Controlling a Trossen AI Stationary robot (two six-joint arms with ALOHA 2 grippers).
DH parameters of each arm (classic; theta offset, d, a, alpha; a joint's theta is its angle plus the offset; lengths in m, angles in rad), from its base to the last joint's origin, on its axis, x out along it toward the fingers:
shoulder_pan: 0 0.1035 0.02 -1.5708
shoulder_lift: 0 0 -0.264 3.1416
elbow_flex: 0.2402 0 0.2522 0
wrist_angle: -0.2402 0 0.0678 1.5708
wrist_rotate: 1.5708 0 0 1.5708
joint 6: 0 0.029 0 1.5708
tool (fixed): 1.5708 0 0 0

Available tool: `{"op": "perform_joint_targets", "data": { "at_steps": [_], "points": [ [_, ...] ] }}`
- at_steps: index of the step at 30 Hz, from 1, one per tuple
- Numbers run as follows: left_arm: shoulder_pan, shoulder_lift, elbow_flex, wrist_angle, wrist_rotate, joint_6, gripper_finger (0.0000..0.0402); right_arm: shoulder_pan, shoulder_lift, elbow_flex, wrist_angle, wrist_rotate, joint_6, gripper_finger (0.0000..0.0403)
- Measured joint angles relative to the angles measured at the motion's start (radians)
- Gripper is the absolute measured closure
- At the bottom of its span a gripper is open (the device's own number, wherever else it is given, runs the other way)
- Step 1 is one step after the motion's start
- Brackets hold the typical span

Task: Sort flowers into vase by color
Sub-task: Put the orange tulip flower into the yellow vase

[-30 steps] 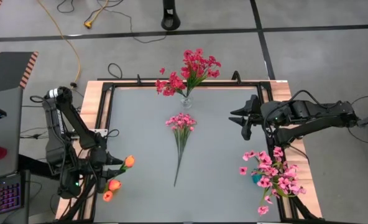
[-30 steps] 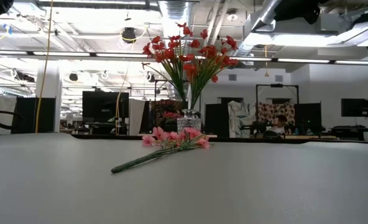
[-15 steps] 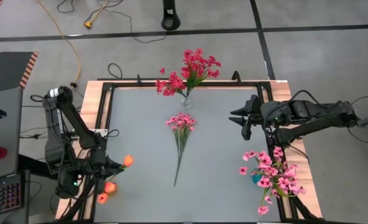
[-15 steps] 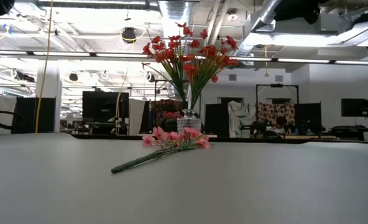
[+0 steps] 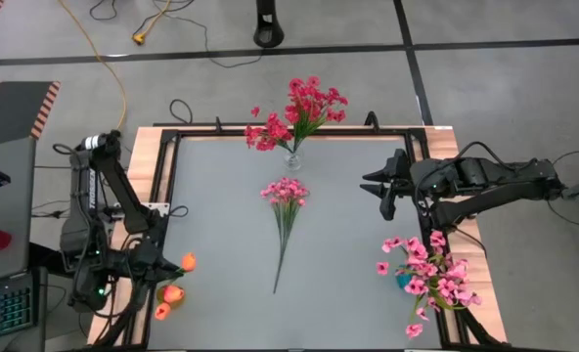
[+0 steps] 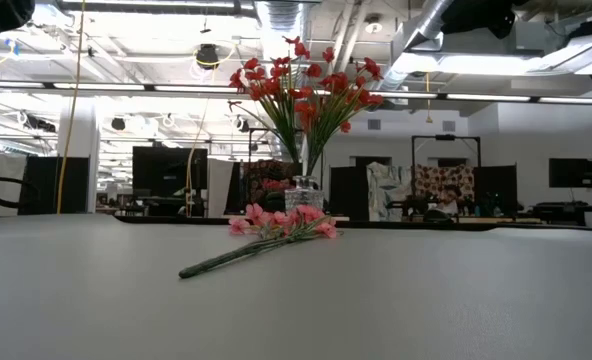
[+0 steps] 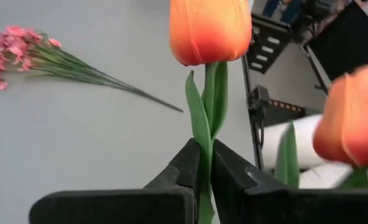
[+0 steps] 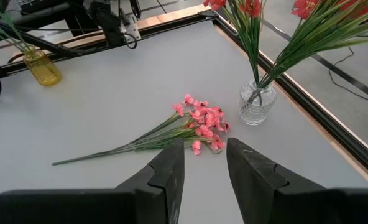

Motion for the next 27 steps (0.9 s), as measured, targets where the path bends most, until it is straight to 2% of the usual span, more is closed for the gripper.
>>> {"op": "perform_joint_targets", "data": {
  "at_steps": [11,14,22,27],
  "points": [
    [-0.074,0.001,0.000,-0.053,0.001,-0.141,0.0383,0.000,0.000,0.000,0.000,0.000,0.000,0.0255],
    [-0.077,0.001,0.000,-0.055,-0.019,-0.144,0.0368,0.000,0.000,0.000,0.000,0.000,0.000,0.0255],
    [-0.102,0.001,0.000,-0.052,-0.182,-0.138,0.0309,0.000,0.000,0.000,0.000,0.000,0.000,0.0255],
    [-0.112,0.001,0.000,-0.052,-0.160,-0.161,0.0287,0.000,0.000,0.000,0.000,0.000,0.000,0.0255]
  ]
}}
